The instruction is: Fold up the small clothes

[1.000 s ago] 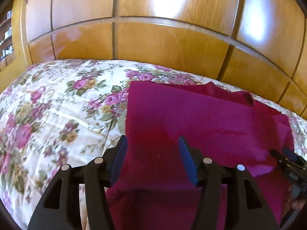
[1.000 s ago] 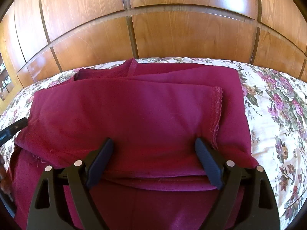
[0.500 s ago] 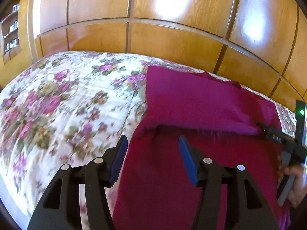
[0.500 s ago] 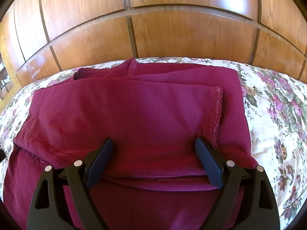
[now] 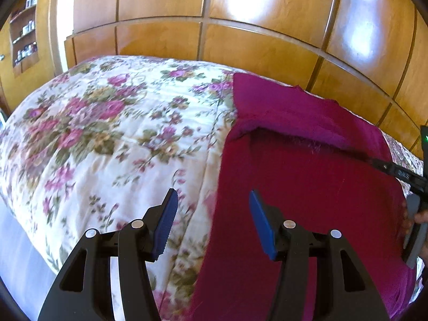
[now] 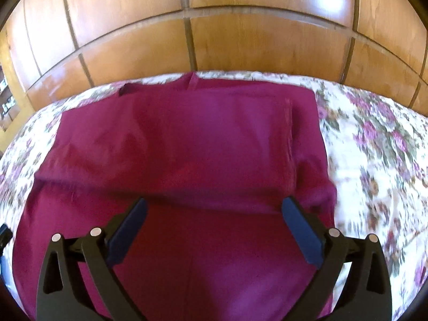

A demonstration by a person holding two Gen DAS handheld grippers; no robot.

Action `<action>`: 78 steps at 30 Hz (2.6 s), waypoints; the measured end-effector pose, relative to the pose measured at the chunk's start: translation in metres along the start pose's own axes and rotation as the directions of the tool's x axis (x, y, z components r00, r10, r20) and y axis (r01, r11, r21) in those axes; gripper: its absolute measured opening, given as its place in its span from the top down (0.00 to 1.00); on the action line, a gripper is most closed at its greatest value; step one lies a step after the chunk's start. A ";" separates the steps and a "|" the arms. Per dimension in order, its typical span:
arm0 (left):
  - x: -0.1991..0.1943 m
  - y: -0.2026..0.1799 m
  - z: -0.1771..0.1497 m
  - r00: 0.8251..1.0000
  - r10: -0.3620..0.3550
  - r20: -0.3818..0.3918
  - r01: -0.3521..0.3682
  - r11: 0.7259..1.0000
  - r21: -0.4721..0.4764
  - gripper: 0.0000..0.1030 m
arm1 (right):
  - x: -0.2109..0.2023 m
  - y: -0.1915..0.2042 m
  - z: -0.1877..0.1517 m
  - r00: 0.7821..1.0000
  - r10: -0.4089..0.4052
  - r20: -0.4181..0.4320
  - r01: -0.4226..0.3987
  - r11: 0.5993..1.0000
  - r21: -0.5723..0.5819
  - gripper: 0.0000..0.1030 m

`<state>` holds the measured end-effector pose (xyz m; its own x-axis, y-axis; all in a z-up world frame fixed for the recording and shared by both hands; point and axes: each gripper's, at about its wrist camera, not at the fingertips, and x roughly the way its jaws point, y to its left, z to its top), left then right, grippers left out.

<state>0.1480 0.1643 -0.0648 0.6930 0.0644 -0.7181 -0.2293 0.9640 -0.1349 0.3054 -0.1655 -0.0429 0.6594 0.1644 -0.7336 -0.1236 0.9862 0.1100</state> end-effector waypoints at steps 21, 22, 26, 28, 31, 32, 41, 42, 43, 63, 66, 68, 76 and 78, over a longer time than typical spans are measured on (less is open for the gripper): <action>-0.029 0.020 -0.048 0.999 0.034 -0.025 -0.034 0.999 0.029 0.47 | -0.077 -0.011 -0.111 0.995 0.064 -0.079 -0.069 0.995 -0.070 0.02; -0.030 0.019 -0.049 0.999 0.033 -0.030 -0.032 0.999 0.033 0.47 | -0.081 -0.012 -0.113 0.994 0.068 -0.082 -0.073 0.995 -0.068 0.02; -0.035 0.018 -0.059 0.999 0.028 -0.045 -0.026 0.999 0.048 0.47 | -0.095 -0.017 -0.120 0.992 0.090 -0.090 -0.095 0.994 -0.048 0.02; -0.038 0.020 -0.064 0.998 0.020 -0.054 -0.017 0.998 0.053 0.47 | -0.105 -0.022 -0.123 0.991 0.103 -0.083 -0.106 0.994 -0.028 0.02; -0.044 0.022 -0.072 0.997 0.002 -0.074 0.002 0.999 0.054 0.47 | -0.116 -0.031 -0.130 0.992 0.096 -0.080 -0.096 0.995 0.009 0.02; -0.047 0.023 -0.075 0.996 -0.014 -0.085 0.018 0.999 0.049 0.47 | -0.118 -0.035 -0.133 0.991 0.100 -0.087 -0.098 0.995 0.026 0.02; -0.055 0.030 -0.111 0.936 -0.262 -0.234 0.258 0.965 -0.052 0.56 | -0.139 -0.048 -0.178 0.972 0.163 -0.171 -0.152 0.985 0.076 0.28; -0.055 0.029 -0.114 0.927 -0.285 -0.245 0.281 0.958 -0.055 0.65 | -0.141 -0.046 -0.181 0.970 0.163 -0.181 -0.154 0.986 0.064 0.34; -0.054 0.026 -0.116 0.923 -0.289 -0.253 0.288 0.957 -0.042 0.68 | -0.142 -0.043 -0.185 0.968 0.162 -0.193 -0.155 0.987 0.050 0.45; -0.033 0.013 0.034 0.845 -0.531 -0.062 0.521 0.844 -0.133 0.92 | -0.120 -0.068 -0.040 0.923 0.380 0.062 -0.383 0.894 0.232 0.91; -0.008 0.005 0.063 0.860 -0.506 -0.061 0.495 0.858 -0.139 0.92 | -0.093 -0.082 -0.024 0.940 0.339 0.035 -0.335 0.903 0.268 0.91; 0.012 -0.002 0.083 0.887 -0.457 -0.064 0.445 0.884 -0.146 0.92 | -0.080 -0.087 -0.018 0.947 0.321 0.020 -0.313 0.905 0.288 0.89; 0.038 0.038 0.090 0.914 -0.404 -0.035 0.377 0.878 -0.295 0.31 | -0.091 -0.114 -0.014 0.938 0.329 0.110 -0.346 0.859 0.377 0.10; 0.033 0.044 0.069 0.911 -0.407 -0.063 0.378 0.887 -0.266 0.31 | -0.099 -0.117 -0.028 0.946 0.309 0.099 -0.323 0.873 0.365 0.09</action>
<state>0.2079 0.2266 -0.0478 0.6820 -0.3498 -0.6423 -0.1237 0.8104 -0.5727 0.2337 -0.2976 -0.0019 0.6591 0.4619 -0.5935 -0.0507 0.8147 0.5777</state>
